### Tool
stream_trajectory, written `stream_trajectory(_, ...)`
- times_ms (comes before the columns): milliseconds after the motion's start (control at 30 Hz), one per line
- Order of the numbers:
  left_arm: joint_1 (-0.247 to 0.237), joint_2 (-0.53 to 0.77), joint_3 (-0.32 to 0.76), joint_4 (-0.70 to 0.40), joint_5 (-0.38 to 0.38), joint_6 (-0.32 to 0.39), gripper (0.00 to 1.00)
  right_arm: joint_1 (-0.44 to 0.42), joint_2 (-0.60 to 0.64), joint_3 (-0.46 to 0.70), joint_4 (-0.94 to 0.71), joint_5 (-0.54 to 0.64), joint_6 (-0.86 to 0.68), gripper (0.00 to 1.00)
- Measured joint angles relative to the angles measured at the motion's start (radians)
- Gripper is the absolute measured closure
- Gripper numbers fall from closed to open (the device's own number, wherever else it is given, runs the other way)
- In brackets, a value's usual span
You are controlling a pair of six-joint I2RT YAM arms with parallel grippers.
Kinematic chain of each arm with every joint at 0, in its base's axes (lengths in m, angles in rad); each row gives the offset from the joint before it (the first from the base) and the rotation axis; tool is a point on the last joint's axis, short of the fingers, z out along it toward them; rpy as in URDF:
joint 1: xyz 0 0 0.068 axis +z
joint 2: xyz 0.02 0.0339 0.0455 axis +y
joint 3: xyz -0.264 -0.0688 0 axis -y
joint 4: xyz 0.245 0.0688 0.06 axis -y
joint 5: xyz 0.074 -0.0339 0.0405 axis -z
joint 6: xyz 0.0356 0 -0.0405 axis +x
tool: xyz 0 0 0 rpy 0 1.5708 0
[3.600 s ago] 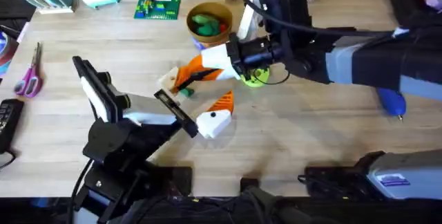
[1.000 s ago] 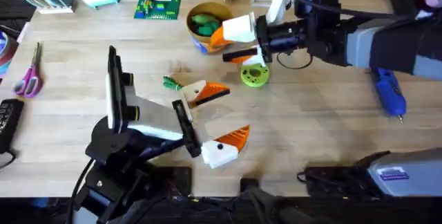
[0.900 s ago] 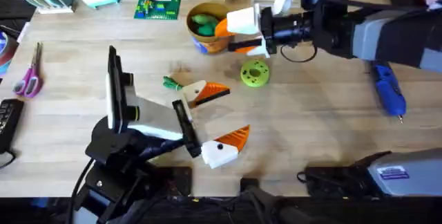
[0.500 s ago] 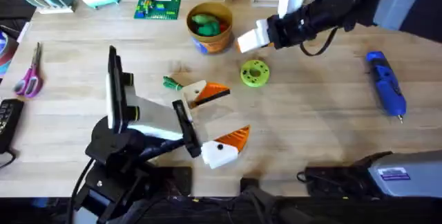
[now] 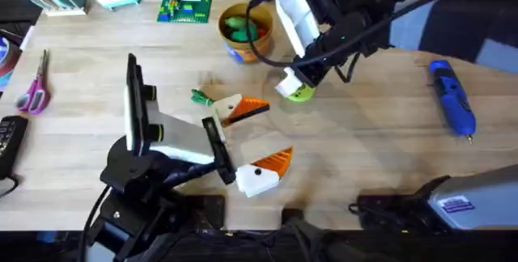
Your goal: Pick up the gripper from the table and insert it into the empty holder that is missing its gripper. Then pick up a screw, insert it into the mounting hole, and use the screwdriver to tighten it. Finally, clean up the table by picking up the vegetable and placing it into the bucket.
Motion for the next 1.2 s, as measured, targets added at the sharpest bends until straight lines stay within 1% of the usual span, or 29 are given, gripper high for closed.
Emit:
stream_trajectory(133, 0.0, 0.0, 0.0, 0.0, 0.0, 0.0, 0.008, 0.046, 0.055, 0.0, 0.012, 0.073, -0.013, 0.369)
stream_trajectory(233, 0.0, 0.0, 0.0, 0.0, 0.0, 0.0, 0.008, 0.074, 0.066, 0.0, 0.027, 0.097, -0.018, 0.379)
stream_trajectory(300, 0.0, 0.0, 0.0, 0.0, 0.0, 0.0, 0.008, 0.084, 0.066, 0.0, 0.031, 0.107, -0.018, 0.409)
stream_trajectory(467, 0.0, 0.0, 0.0, 0.0, 0.0, 0.0, 0.008, 0.086, 0.066, 0.0, 0.037, 0.117, -0.022, 0.448)
stream_trajectory(700, 0.0, 0.0, 0.0, 0.0, 0.0, 0.0, 0.009, 0.086, 0.071, 0.0, 0.043, 0.118, -0.025, 0.532)
stream_trajectory(933, 0.0, 0.0, 0.0, 0.0, 0.0, 0.0, 0.009, 0.086, 0.091, 0.0, 0.042, 0.119, -0.025, 0.559)
stream_trajectory(1067, 0.0, 0.0, 0.0, 0.0, 0.0, 0.0, 0.008, 0.086, 0.091, 0.0, 0.033, 0.125, -0.025, 0.595)
stream_trajectory(1133, 0.0, 0.0, 0.0, 0.0, 0.0, 0.0, 0.008, 0.086, 0.091, 0.0, 0.032, 0.126, -0.025, 0.617)
stream_trajectory(1200, 0.0, 0.0, 0.0, 0.0, 0.0, 0.0, 0.008, 0.086, 0.092, 0.0, 0.033, 0.13, -0.028, 0.682)
